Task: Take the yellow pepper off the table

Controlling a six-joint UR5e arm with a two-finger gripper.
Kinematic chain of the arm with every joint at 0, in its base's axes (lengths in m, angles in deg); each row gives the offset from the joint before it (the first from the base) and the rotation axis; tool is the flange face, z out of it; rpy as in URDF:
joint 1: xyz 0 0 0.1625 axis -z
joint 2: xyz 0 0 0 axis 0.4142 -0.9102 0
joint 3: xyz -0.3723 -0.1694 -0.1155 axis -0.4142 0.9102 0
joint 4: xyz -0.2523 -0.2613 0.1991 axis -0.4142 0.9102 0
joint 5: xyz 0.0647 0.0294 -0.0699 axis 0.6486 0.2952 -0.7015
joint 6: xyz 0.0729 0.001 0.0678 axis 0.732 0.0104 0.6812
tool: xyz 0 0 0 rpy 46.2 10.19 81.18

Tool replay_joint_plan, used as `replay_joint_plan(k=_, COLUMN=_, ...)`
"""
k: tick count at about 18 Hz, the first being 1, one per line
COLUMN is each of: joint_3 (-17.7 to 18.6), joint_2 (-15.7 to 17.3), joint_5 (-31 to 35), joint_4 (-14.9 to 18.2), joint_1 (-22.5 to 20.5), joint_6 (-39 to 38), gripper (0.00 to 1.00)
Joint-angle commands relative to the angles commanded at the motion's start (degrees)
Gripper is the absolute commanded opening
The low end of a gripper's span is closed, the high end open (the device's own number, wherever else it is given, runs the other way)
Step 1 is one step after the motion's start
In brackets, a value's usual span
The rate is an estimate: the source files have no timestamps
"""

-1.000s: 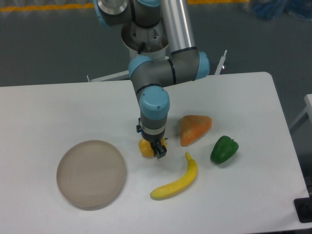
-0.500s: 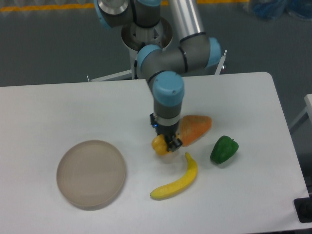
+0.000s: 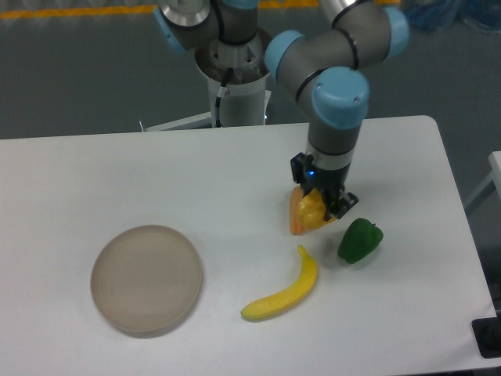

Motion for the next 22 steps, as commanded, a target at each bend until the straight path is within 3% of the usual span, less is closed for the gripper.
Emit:
replay_joint_plan(k=6, joint_3=-0.01, joint_2=-0.18, joint_5=0.0, joint_4=0.27, joint_1=-3.0, joint_6=9.76, gripper=0.18)
replay_joint_plan(k=22, joint_3=0.52, joint_2=-1.41, joint_5=0.09, joint_4=-0.87, joint_1=-2.29, joint_6=10.38, gripper=0.19)
